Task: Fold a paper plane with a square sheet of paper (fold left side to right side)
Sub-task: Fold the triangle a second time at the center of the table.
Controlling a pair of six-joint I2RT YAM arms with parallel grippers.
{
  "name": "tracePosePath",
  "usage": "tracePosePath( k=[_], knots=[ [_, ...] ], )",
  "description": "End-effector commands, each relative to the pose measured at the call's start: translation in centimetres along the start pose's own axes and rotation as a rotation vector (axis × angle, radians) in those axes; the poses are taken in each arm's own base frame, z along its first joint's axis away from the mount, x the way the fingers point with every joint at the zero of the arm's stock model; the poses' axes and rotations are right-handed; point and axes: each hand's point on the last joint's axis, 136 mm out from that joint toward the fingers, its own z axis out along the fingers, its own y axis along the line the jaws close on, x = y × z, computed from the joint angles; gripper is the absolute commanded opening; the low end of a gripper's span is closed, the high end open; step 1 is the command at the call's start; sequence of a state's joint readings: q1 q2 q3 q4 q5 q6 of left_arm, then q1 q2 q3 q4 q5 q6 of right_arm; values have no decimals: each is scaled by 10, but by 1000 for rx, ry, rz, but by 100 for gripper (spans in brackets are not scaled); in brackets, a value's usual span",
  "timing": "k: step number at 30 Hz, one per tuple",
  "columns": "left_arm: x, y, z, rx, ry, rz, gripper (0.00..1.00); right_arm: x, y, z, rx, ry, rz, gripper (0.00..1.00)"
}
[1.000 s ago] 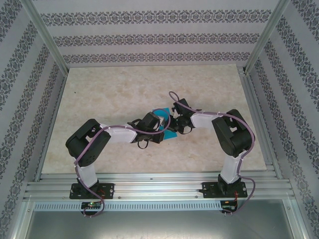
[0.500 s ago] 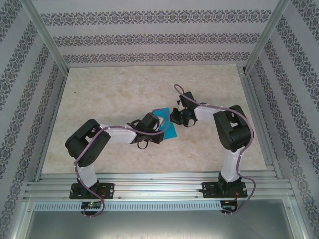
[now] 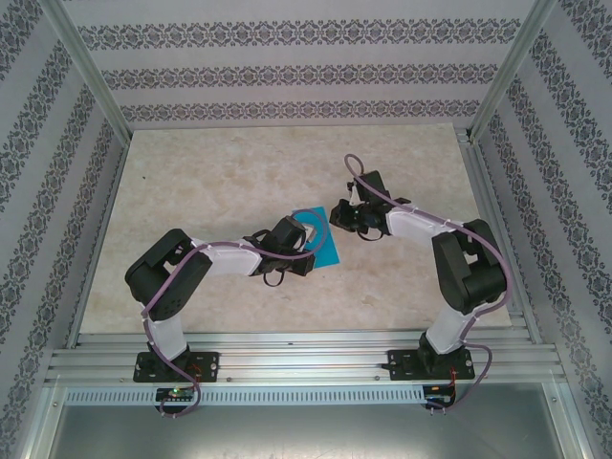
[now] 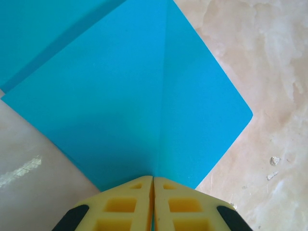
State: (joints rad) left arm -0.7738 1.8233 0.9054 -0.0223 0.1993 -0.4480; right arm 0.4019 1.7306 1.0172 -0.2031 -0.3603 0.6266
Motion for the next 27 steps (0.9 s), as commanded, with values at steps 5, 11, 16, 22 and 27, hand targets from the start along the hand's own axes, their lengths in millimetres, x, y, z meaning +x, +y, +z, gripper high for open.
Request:
tracePosePath(
  k=[5,11,16,22,27],
  knots=[
    [91,36,5,-132,311,-14,12,49,20,33,-65,103,25,10],
    [93,37,6,-137,315,-14,11,62,15,55,-46,139,23,10],
    [97,39,5,-144,324,-11,12,64,-14,58,74,147,-21,10],
    [102,39,6,-132,331,-19,11,54,-35,55,125,124,-45,9],
    [104,40,6,-131,333,-21,12,40,-46,53,131,87,-52,9]
  ],
)
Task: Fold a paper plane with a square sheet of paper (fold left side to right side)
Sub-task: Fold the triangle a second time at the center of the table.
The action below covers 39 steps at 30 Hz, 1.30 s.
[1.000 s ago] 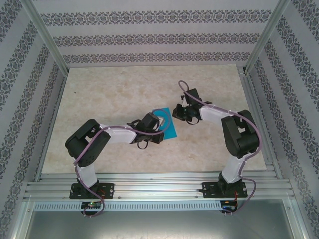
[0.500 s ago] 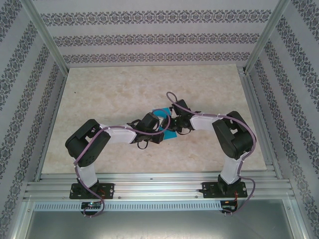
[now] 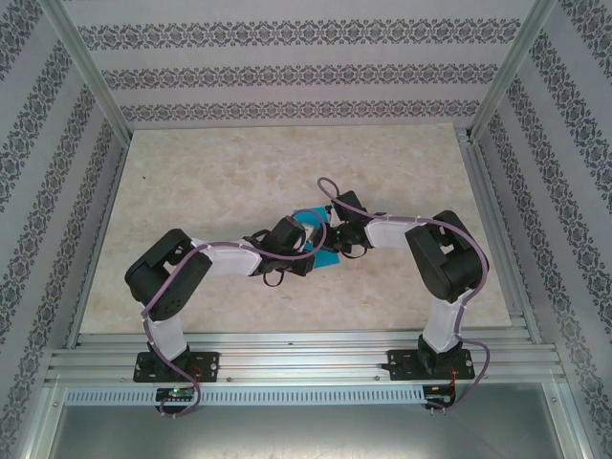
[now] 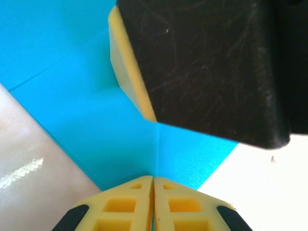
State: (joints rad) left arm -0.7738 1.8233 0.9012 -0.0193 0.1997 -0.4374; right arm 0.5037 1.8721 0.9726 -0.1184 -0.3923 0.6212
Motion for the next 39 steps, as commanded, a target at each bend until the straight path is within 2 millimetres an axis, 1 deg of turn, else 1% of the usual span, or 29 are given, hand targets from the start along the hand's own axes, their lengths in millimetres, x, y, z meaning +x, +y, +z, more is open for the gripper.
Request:
tracePosePath(
  k=[1,15,23,27,30,33,37,39],
  knots=[
    [103,38,6,-128,332,-30,12,-20,-44,0,131,-70,1,9],
    [104,39,5,-129,334,-32,11,-51,-72,-9,188,-120,18,9],
    [104,38,5,-126,331,-32,12,-67,-80,-19,231,-134,7,9],
    [102,37,5,-122,326,-31,12,-75,-70,-35,216,-169,-5,9],
    [100,36,5,-121,321,-30,12,-73,-53,-45,165,-177,-7,9],
    [98,35,5,-118,315,-28,12,-61,-33,-47,99,-167,-3,10],
    [95,34,5,-117,310,-27,12,-35,-13,-38,33,-129,5,10],
    [94,34,5,-118,308,-25,12,-26,-1,-32,-4,-115,6,10]
  ],
)
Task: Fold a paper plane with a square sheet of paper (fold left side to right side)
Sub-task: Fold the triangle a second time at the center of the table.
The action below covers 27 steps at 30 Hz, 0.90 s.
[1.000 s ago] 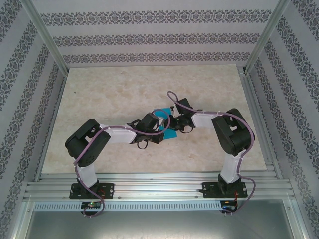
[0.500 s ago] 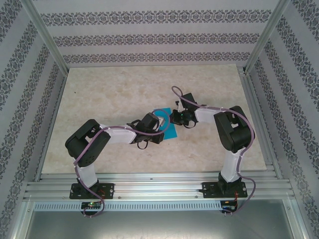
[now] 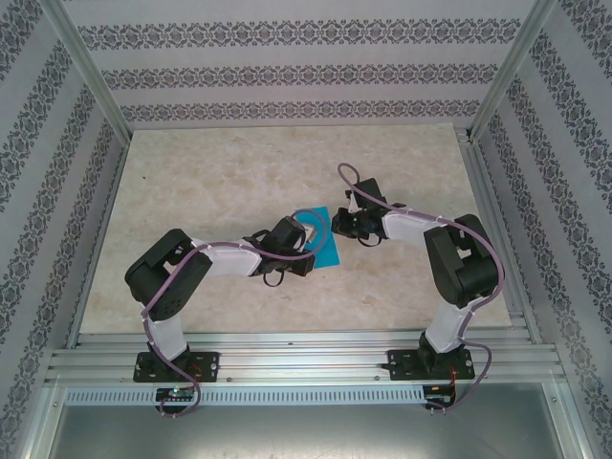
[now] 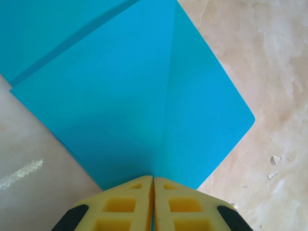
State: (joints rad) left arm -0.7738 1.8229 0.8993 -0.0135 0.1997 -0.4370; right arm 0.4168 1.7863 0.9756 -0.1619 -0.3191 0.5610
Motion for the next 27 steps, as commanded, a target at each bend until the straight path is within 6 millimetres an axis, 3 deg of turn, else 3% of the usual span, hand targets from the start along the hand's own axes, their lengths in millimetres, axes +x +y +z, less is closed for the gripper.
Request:
tracePosePath(
  k=[1,6,14,23,27],
  knots=[
    [95,34,4,-120,312,-27,12,16,24,5,-80,21,20,10],
    [91,33,5,-117,303,-25,12,27,31,24,-86,59,22,10],
    [71,22,0,-96,257,-10,12,51,-13,42,92,163,69,10],
    [106,27,-9,-67,332,-11,12,54,-24,44,114,185,102,10],
    [112,23,-14,-40,345,-12,12,55,-25,46,119,199,100,10]
  ],
)
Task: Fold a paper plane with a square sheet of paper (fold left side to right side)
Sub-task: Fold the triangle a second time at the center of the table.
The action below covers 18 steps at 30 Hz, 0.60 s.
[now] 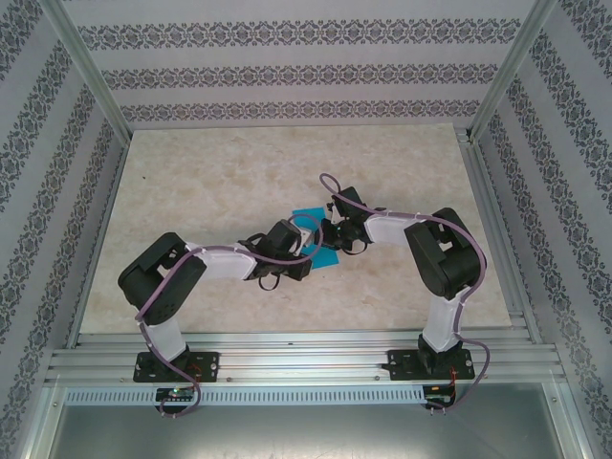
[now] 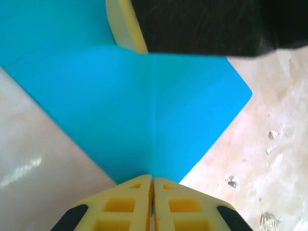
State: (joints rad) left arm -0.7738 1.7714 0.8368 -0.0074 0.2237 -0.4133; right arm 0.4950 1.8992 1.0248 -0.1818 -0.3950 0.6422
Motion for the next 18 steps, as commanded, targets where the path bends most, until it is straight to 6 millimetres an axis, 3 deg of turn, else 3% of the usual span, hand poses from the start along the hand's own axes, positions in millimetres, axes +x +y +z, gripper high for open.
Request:
tracePosePath(
  k=[1,11,14,18],
  knots=[
    [99,21,-4,-56,332,-38,12,14,-46,14,152,44,64,9],
    [102,23,-16,-69,321,-43,12,14,-44,13,140,41,59,10],
    [88,15,-23,-46,283,-57,12,9,-34,9,107,24,44,10],
    [49,6,-41,32,172,-120,12,-7,-7,-10,36,-32,13,15]
  ],
)
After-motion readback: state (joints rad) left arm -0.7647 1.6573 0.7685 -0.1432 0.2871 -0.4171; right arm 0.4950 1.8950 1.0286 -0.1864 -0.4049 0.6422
